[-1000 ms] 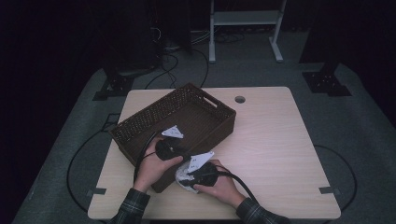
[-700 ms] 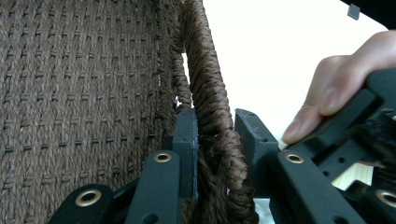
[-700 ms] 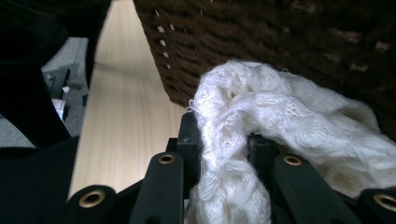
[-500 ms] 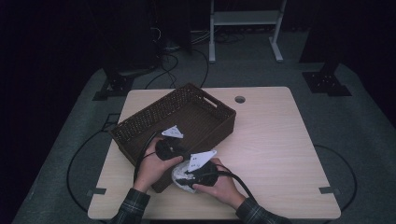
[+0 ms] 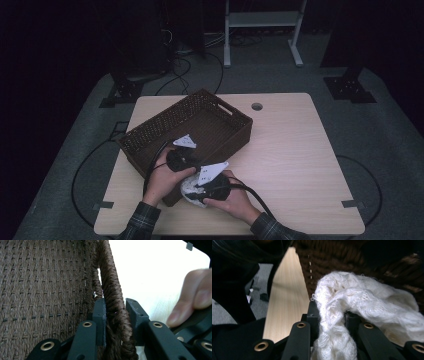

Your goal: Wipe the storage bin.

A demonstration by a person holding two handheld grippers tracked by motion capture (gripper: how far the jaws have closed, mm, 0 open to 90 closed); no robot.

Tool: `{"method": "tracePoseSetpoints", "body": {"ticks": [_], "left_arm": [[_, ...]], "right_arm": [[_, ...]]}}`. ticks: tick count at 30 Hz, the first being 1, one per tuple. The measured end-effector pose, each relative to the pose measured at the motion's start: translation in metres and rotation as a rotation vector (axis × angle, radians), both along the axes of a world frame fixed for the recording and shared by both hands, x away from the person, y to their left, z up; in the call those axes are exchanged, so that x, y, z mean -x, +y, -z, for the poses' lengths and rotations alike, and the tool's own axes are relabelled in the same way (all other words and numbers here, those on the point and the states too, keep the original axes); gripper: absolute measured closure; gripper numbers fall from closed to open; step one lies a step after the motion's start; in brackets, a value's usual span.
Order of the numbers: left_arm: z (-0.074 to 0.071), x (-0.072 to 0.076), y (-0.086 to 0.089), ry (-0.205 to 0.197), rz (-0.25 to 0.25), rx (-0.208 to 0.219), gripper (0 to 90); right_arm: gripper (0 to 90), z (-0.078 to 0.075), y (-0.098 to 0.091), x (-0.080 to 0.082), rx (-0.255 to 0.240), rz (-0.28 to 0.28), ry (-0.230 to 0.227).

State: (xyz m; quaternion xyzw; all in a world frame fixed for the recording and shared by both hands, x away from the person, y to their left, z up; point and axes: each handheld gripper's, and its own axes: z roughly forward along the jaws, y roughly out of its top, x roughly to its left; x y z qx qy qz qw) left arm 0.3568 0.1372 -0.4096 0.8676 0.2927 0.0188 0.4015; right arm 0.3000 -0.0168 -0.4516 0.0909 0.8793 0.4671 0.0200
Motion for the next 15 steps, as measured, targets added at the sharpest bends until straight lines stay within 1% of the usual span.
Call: {"method": "tracePoseSetpoints", "body": {"ticks": [2, 3, 4, 8, 9, 11, 12, 13, 15], "left_arm": [[0.000, 0.000, 0.000, 0.000, 0.000, 0.000, 70.4], [0.000, 0.000, 0.000, 0.000, 0.000, 0.000, 70.4], [0.000, 0.000, 0.000, 0.001, 0.000, -0.001, 70.4], [0.000, 0.000, 0.000, 0.001, 0.000, 0.000, 70.4], [0.000, 0.000, 0.000, 0.001, 0.000, 0.000, 70.4], [0.000, 0.000, 0.000, 0.001, -0.001, 0.001, 70.4], [0.000, 0.000, 0.000, 0.000, 0.001, -0.001, 70.4], [0.000, 0.000, 0.000, 0.000, 0.001, -0.001, 70.4], [0.000, 0.000, 0.000, 0.000, 0.001, -0.001, 70.3]], "right_arm": [[72.2, 0.005, 0.002, 0.000, 0.014, -0.001, 0.005], [72.2, 0.005, 0.002, 0.000, 0.014, -0.001, 0.005], [72.2, 0.010, 0.003, -0.002, 0.027, 0.003, 0.007], [72.2, 0.019, 0.005, -0.003, 0.053, 0.006, 0.030], [72.2, 0.019, 0.005, -0.003, 0.053, 0.006, 0.030], [72.2, 0.023, 0.006, -0.003, 0.063, 0.009, 0.048], [72.2, 0.023, 0.006, -0.003, 0.063, 0.009, 0.048], [72.2, 0.026, 0.006, -0.005, 0.073, 0.006, 0.033], [72.2, 0.027, 0.006, -0.005, 0.074, 0.009, 0.040]]}}
